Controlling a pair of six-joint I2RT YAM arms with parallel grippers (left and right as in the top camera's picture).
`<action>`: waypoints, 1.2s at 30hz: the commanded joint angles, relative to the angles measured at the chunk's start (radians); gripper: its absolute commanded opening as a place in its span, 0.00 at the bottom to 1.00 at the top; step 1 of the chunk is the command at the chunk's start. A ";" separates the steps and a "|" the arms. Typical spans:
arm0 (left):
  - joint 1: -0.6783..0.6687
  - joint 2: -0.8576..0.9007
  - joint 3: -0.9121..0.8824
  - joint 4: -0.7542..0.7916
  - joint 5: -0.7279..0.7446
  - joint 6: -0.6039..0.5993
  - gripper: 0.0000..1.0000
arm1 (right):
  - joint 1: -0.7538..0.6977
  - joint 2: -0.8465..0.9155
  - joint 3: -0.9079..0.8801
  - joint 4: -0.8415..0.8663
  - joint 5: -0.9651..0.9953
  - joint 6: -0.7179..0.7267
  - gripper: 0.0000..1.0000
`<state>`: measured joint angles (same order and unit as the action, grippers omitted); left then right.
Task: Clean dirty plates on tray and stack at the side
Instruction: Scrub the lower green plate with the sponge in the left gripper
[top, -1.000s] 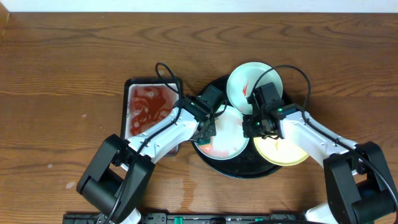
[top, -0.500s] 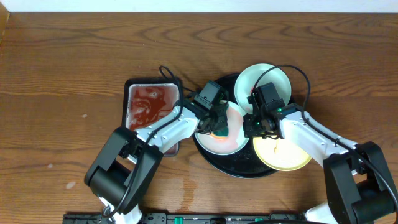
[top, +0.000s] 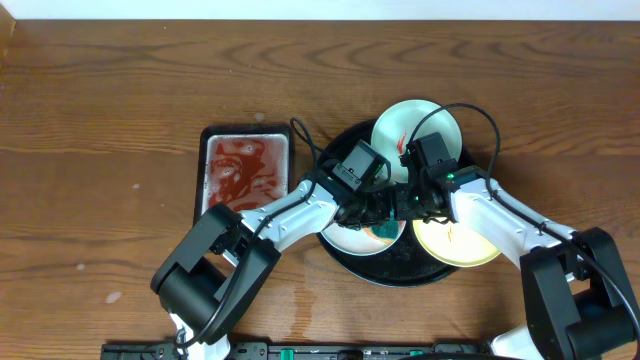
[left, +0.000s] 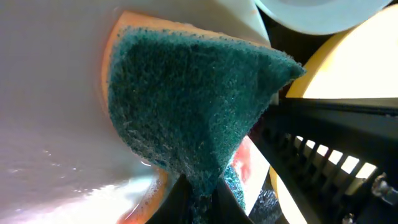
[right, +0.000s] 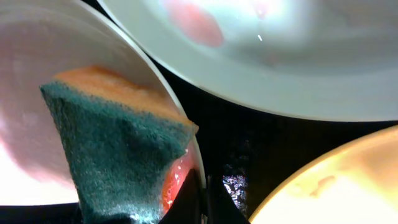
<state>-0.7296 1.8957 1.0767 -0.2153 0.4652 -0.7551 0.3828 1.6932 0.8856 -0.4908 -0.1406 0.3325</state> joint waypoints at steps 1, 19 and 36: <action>-0.022 0.044 -0.020 -0.019 0.055 0.013 0.07 | 0.005 0.018 0.002 -0.003 -0.010 -0.008 0.01; 0.050 -0.015 0.066 -0.467 -0.804 0.105 0.07 | 0.005 0.018 0.002 -0.024 -0.010 -0.008 0.01; 0.050 -0.026 0.339 -0.715 -0.783 0.183 0.08 | 0.004 0.018 0.002 -0.034 -0.010 -0.008 0.01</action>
<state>-0.6933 1.8656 1.3449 -0.9001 -0.2924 -0.5884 0.3859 1.6936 0.8875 -0.5102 -0.1852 0.3328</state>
